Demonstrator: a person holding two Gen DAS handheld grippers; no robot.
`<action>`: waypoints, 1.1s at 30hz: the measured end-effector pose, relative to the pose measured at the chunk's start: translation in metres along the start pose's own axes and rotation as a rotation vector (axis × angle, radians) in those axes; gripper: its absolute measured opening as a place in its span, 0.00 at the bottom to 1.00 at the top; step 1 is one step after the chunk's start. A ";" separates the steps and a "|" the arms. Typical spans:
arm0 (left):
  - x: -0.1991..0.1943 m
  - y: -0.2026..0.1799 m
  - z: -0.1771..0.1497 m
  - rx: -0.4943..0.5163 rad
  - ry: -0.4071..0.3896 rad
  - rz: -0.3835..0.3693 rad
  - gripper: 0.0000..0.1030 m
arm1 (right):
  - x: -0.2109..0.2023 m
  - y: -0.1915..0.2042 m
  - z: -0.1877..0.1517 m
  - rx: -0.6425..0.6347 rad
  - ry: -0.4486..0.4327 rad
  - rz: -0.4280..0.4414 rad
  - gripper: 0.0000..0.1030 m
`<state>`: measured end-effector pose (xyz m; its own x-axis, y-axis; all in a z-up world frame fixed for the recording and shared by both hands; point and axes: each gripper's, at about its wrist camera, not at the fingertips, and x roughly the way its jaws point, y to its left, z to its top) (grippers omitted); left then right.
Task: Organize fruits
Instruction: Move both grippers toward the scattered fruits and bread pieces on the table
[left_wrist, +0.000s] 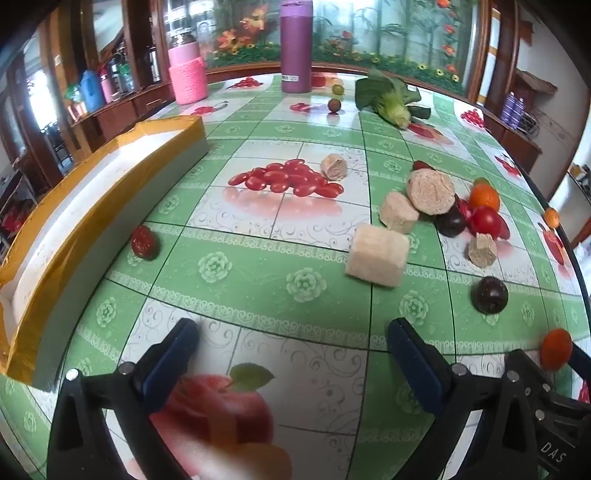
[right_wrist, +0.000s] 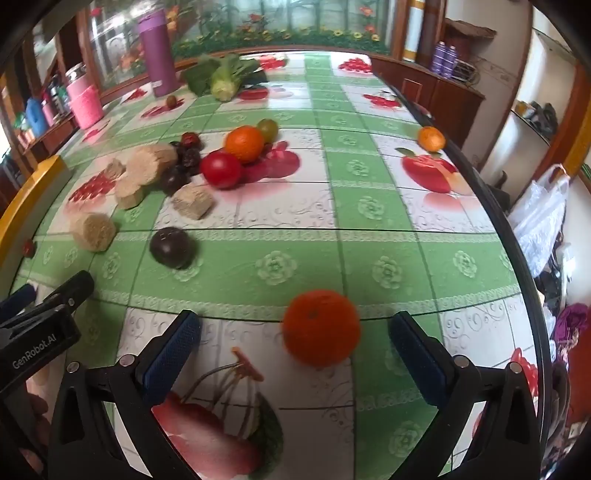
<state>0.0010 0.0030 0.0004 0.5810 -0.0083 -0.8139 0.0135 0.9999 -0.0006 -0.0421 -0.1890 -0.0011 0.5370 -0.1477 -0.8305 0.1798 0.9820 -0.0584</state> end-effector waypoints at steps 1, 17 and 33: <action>0.001 0.002 0.001 0.003 0.002 0.002 1.00 | -0.002 0.004 0.000 -0.015 -0.003 0.000 1.00; -0.048 0.038 0.023 0.060 -0.070 -0.012 1.00 | -0.063 0.047 0.026 -0.060 -0.116 0.087 1.00; -0.072 0.047 0.038 0.007 -0.090 -0.046 1.00 | -0.101 0.055 0.039 -0.046 -0.198 0.087 1.00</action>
<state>-0.0097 0.0499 0.0812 0.6504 -0.0552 -0.7576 0.0474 0.9984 -0.0321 -0.0540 -0.1248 0.1010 0.7013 -0.0785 -0.7086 0.0908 0.9957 -0.0205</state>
